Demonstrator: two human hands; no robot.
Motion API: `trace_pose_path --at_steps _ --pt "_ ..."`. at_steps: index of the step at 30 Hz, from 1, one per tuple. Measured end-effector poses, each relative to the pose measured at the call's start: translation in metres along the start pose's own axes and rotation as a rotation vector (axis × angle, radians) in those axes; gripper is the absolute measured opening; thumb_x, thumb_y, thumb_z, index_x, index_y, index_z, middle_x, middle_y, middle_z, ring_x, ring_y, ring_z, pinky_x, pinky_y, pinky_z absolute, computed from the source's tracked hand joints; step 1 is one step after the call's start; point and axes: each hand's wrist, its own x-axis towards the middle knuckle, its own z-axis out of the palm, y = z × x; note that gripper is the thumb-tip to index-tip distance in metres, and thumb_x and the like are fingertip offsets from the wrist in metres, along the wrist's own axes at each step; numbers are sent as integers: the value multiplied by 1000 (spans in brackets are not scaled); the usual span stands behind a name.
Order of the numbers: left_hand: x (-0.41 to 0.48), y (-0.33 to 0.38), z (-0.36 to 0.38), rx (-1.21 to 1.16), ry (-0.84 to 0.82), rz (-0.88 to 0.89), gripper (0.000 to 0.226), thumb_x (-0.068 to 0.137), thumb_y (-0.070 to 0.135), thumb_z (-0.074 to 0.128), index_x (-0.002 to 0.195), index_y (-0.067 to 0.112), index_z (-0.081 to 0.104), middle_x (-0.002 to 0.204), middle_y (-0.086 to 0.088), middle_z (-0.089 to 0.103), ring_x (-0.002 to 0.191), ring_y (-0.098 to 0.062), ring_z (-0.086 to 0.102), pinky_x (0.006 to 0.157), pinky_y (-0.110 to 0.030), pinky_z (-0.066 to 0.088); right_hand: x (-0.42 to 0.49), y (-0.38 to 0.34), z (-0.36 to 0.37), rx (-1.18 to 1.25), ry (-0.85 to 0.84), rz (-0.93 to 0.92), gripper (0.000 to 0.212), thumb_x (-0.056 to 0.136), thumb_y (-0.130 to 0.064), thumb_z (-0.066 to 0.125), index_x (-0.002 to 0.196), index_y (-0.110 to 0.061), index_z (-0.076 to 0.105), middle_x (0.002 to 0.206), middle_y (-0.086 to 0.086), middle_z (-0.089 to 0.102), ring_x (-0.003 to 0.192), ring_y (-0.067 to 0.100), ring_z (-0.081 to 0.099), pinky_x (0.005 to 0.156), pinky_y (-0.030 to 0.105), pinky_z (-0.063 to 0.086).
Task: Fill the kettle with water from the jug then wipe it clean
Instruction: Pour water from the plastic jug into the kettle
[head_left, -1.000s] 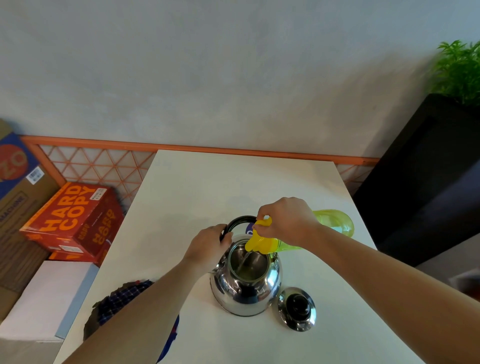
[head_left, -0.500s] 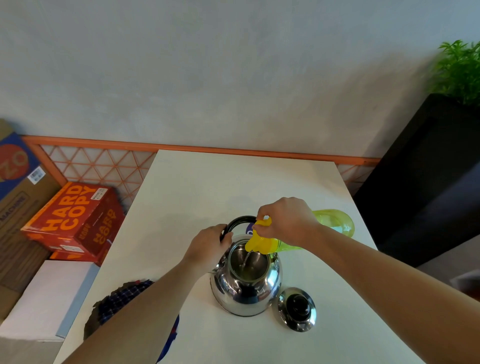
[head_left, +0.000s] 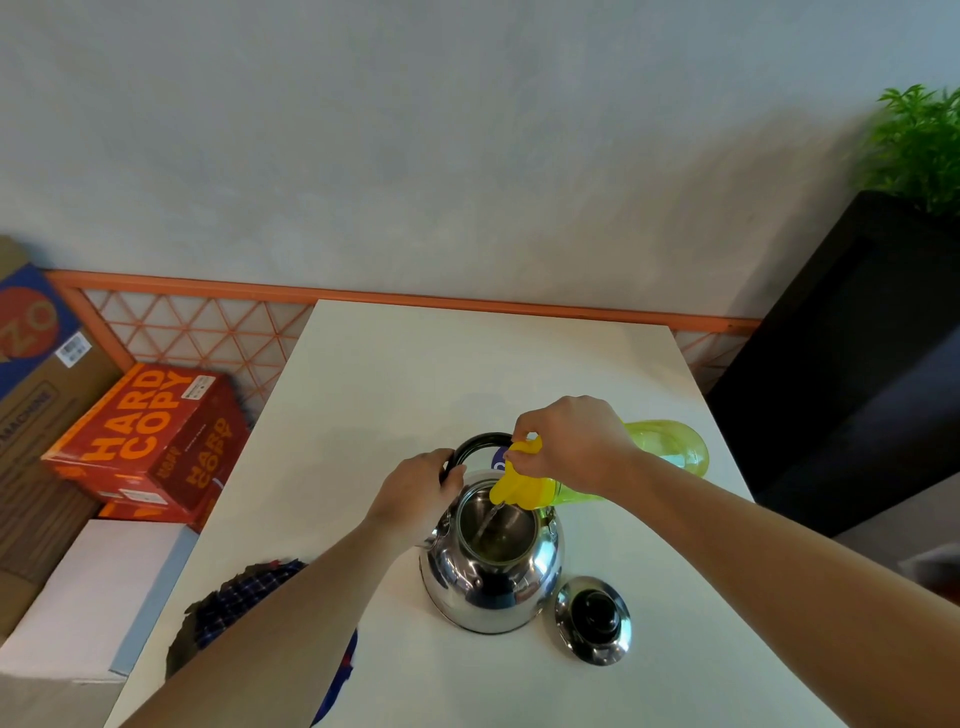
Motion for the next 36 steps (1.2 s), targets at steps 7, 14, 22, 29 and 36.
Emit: trace_pose_path --at_steps 7,14,22,29,36 --pt "-1 0 -1 -18 -11 -4 31 98 35 42 114 16 60 84 1 65 75 -14 61 71 -30 51 1 -1 1 -11 7 -7 35 79 -61 49 99 -37 65 56 -9 38 66 19 45 57 27 30" --pt "0 0 0 -4 -13 -3 30 98 37 42 112 17 60 81 4 63 71 -11 59 63 -22 44 2 -1 1 -22 -8 -14 36 80 -62 48 100 -36 64 54 -10 36 66 18 45 57 27 31" --pt "0 -1 1 -4 -9 -3 30 98 37 42 111 18 61 81 3 63 72 -10 58 62 -22 41 2 -1 1 -32 -12 -25 36 81 -61 47 101 -36 64 61 -8 44 67 19 46 57 27 31" --pt "1 -1 0 0 2 -2 29 98 36 42 108 17 61 73 8 57 66 -7 55 55 -17 34 2 -1 2 -21 -10 -17 36 80 -61 49 100 -36 65 57 -9 39 66 19 46 56 27 29" --pt "-1 1 -1 0 -3 -9 29 98 36 42 110 17 61 73 9 56 64 -4 53 54 -14 30 3 0 3 -28 -6 -25 35 80 -61 48 99 -36 64 55 -9 38 66 19 46 54 27 28"
